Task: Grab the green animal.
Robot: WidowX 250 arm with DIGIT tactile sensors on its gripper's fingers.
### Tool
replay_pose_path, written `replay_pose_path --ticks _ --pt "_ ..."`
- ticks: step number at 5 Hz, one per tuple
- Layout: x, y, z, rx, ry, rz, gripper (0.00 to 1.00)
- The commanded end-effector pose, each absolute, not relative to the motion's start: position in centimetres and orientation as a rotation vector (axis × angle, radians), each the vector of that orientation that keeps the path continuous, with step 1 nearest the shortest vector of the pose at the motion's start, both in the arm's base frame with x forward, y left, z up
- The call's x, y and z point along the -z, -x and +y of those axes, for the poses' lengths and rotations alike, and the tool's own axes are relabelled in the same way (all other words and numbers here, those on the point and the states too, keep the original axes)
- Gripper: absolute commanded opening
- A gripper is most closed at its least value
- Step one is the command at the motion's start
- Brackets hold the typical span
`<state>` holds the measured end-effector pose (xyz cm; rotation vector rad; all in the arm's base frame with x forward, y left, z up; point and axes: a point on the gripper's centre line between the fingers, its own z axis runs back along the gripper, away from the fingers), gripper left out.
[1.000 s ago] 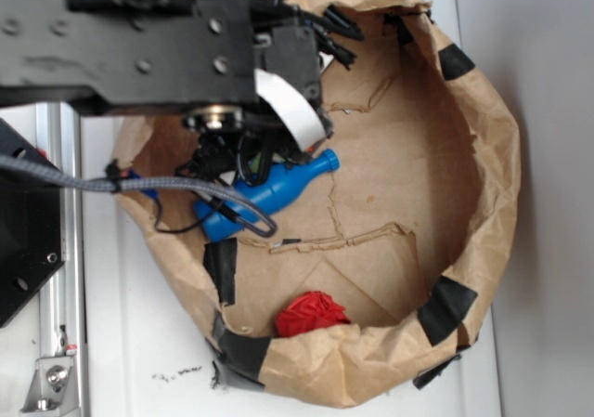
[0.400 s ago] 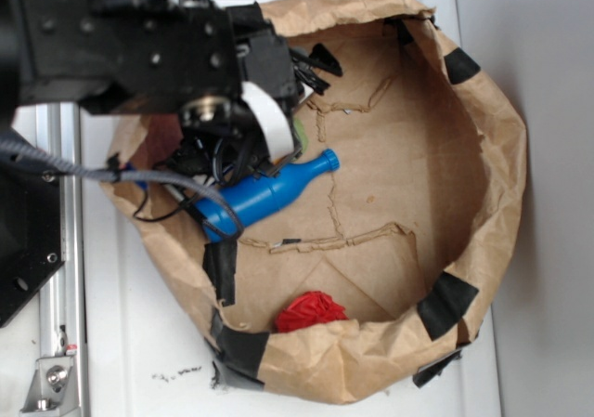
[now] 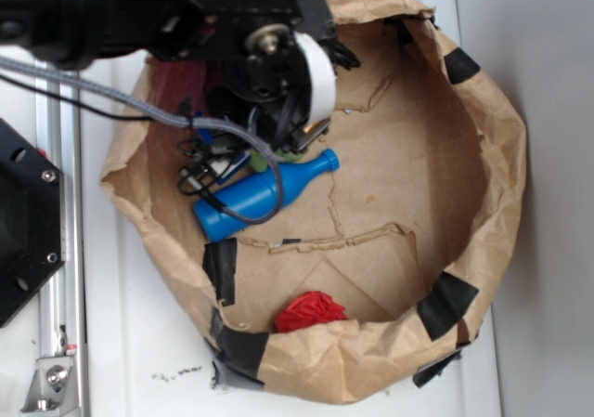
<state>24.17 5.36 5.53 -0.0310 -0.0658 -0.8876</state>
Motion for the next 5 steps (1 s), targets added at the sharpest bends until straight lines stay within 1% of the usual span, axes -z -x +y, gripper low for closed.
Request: replay_pose_path --ticks 1,2,3,5 --pt "-6.3 -25.5 4.9 0.880 -0.004 -0.081 1.00" --pt "-5.8 -25.6 4.8 0.855 0.022 -0.062 1.00" --pt "-5.1 -25.9 4.3 0.788 0.021 -0.066 1.00" --pt "-5.0 -25.8 3.2 0.787 0.025 -0.075 1.00"
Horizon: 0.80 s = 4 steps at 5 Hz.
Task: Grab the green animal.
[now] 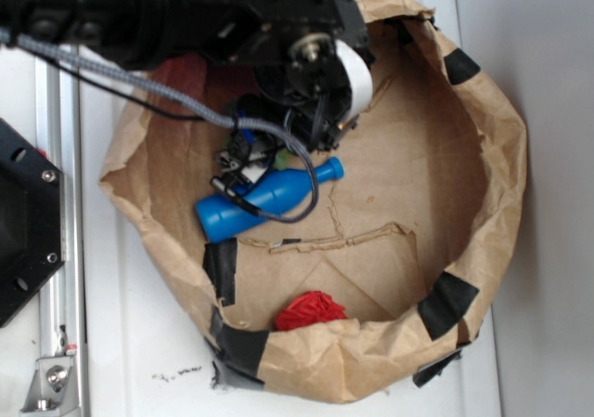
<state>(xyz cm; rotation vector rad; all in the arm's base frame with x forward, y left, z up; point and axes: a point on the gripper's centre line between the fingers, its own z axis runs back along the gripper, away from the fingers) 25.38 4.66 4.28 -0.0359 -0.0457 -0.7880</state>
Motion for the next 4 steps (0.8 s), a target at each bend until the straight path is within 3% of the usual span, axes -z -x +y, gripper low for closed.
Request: replay_pose_path --ticks 1,4 --pt "-4.2 -26.1 3.1 0.768 0.021 -0.080 1.00" --pt "-1.8 -25.4 3.3 0.775 -0.039 -0.065 1.00"
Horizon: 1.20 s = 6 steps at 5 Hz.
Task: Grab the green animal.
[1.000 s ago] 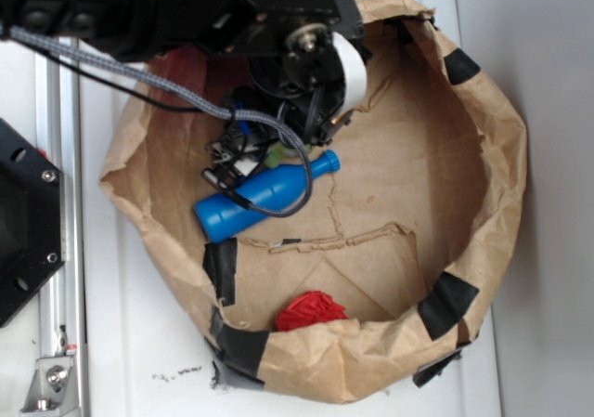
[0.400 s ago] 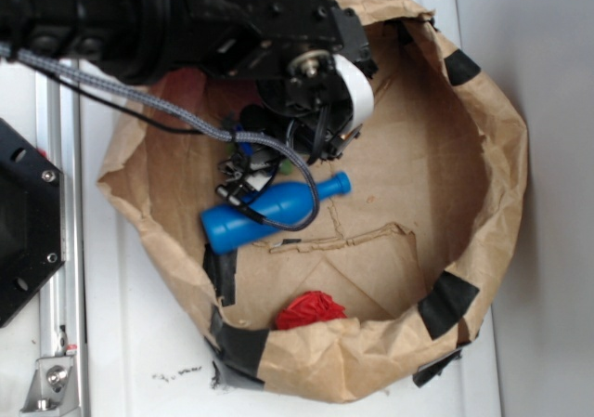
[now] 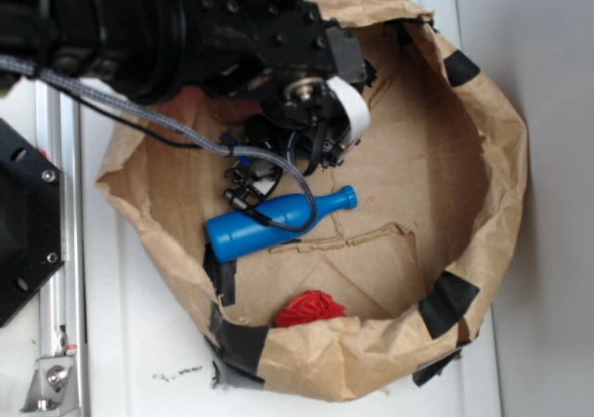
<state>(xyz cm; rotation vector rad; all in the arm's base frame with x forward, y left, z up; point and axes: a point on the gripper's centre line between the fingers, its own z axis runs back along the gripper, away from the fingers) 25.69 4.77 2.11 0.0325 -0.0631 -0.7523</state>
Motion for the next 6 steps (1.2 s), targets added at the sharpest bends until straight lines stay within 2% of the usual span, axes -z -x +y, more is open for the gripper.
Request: replay_pose_path --ticks 1,2,6 --pt "-2.02 -25.46 3.43 0.773 -0.034 -0.073 1.00" --pt "-2.06 -25.49 3.81 0.728 -0.030 -0.094 0.00" --pt "-2.11 -25.14 3.81 0.723 -0.035 -0.106 0.00"
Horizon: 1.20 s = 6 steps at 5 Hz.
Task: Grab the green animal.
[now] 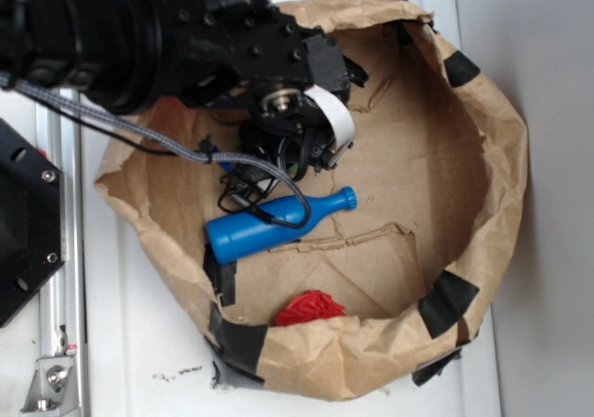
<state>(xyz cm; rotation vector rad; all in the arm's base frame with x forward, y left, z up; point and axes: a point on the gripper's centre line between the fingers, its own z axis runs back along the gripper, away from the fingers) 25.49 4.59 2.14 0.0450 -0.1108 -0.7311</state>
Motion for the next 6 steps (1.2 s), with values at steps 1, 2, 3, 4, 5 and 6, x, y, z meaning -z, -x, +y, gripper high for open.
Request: replay_pose_path --ticks 1,2,3,4,5,6 --pt "-2.2 -25.2 3.9 0.715 -0.035 -0.105 0.00" --pt "-4.9 -25.7 3.3 0.689 -0.028 -0.148 0.00" --pt "-9.9 -26.5 0.4 0.580 0.012 -0.153 0.00" --pt "-14.8 -27.2 -0.6 0.461 0.019 -0.133 0.00" --pt "-16.0 -27.3 -0.6 0.446 0.030 -0.153 0.00" --pt "-16.3 -27.1 -0.8 0.452 0.026 -0.163 0.00"
